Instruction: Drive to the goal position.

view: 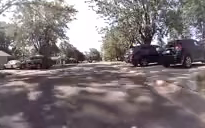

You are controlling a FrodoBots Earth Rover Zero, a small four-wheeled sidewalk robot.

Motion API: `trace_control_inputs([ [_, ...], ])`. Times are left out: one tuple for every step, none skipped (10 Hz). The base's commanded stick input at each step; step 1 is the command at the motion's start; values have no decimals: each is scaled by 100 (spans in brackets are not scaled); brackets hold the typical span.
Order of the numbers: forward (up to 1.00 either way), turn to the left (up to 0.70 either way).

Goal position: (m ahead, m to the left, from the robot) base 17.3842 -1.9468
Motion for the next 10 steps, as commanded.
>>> trace_control_inputs([
  [69, 3],
  [69, 3],
  [69, 3],
  [69, 3],
  [69, 3],
  [69, 3],
  [69, 3],
  [69, 3],
  [69, 3],
  [69, 3],
])
